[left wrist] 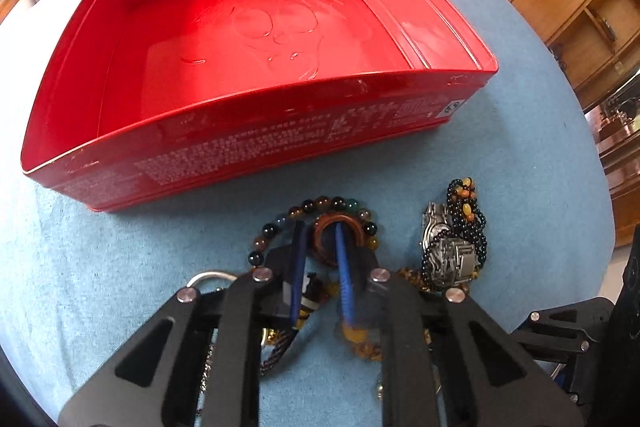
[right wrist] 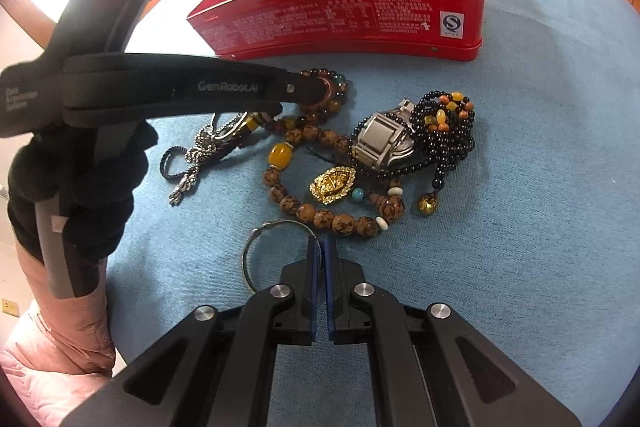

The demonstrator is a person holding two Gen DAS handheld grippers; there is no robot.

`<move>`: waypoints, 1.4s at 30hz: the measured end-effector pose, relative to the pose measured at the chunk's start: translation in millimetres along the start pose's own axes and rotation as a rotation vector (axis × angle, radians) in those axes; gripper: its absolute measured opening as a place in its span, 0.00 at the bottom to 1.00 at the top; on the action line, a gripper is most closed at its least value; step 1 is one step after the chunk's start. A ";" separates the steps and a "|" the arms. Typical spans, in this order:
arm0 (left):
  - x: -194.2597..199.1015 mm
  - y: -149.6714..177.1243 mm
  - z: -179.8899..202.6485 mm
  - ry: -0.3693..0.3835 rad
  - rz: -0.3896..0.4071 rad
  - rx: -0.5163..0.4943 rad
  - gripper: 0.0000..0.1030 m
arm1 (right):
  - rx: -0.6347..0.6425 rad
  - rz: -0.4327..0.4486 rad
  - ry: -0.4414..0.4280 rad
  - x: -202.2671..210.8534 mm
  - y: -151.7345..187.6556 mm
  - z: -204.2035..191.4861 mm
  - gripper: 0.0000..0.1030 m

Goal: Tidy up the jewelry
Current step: 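Lower the left tool onto the small brown ring and close on it, then drop the small ring into the red tin with left tool while right drops silver ring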

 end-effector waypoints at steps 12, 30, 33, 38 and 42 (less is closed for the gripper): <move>42.2 15.1 -1.2 0.103 0.098 0.053 0.08 | -0.007 0.003 -0.007 -0.3 0.1 -1.1 0.03; 51.3 49.6 -20.7 0.058 0.098 0.070 0.08 | -0.012 0.058 -0.017 20.0 0.7 -4.3 0.02; 59.5 48.0 -19.5 0.052 0.118 0.069 0.08 | -0.014 0.087 -0.016 32.4 -3.4 -4.6 0.02; 72.7 50.0 -19.6 0.037 0.144 0.059 0.08 | -0.030 0.129 -0.020 49.8 -11.8 -1.1 0.02; 81.4 46.6 -19.1 0.019 0.160 0.048 0.08 | -0.049 0.163 -0.029 61.0 -30.6 3.3 0.02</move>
Point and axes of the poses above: each gripper's, at about its wrist camera, not at the fingertips, and x roughly against the way its jaws point, z to its right, y to its underside, the point moved 5 cm from there along -x, roughly the way its jaws point, and after that the axes turned 10 degrees about -x, right-handed, at the moved point
